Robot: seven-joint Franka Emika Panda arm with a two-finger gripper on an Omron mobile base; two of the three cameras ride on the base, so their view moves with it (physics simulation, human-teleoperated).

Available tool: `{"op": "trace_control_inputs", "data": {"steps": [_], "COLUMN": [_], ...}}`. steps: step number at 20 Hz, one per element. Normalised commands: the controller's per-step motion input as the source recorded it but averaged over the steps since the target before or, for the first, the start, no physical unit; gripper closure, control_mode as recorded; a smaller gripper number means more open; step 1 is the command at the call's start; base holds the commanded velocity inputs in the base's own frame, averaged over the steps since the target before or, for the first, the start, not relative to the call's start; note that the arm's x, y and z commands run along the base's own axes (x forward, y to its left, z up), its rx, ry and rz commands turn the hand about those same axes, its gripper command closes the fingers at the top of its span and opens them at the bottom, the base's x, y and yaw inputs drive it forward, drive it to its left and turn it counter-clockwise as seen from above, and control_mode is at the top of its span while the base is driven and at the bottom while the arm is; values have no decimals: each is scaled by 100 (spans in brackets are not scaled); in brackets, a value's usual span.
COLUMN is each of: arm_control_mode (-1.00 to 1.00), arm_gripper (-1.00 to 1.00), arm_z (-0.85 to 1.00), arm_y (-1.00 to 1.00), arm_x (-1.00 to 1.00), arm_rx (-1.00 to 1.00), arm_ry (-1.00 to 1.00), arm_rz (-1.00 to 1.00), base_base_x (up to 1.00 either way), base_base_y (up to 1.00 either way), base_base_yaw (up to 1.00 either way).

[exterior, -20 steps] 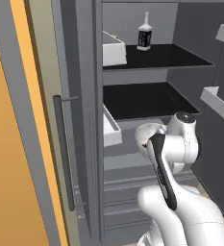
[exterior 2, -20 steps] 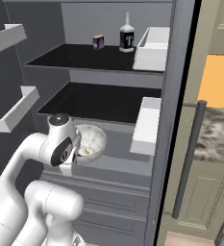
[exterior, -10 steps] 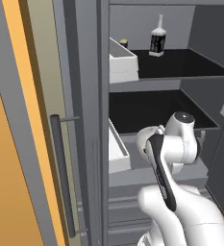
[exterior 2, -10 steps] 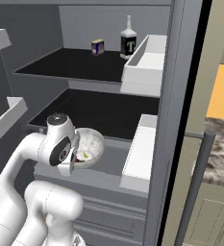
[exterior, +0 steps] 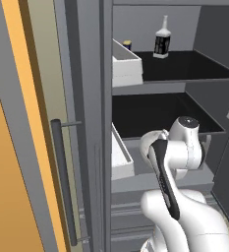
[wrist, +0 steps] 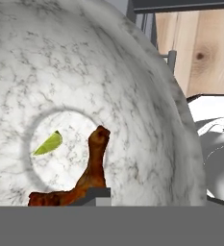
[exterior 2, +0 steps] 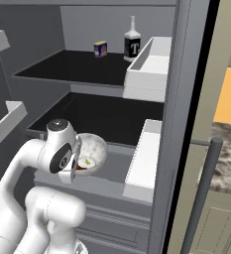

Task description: Pick the chicken drumstick and lemon wedge from their plates and place them in the bowl. Then put the bowl in the fridge.

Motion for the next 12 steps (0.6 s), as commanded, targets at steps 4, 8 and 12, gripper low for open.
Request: {"op": "trace_control_inputs", "data": {"steps": [4,8,12], "arm_control_mode": [100,100,100], "arm_gripper": [100,100,100], "arm_z": [0,0,0], "arm_y": [0,0,0], "arm_x": [0,0,0], "arm_rx": [0,0,0], "arm_ry": [0,0,0], "arm_rz": [0,0,0], "base_base_x": [0,0,0], "base_base_y": [0,0,0], "base_base_yaw": [0,0,0]}}
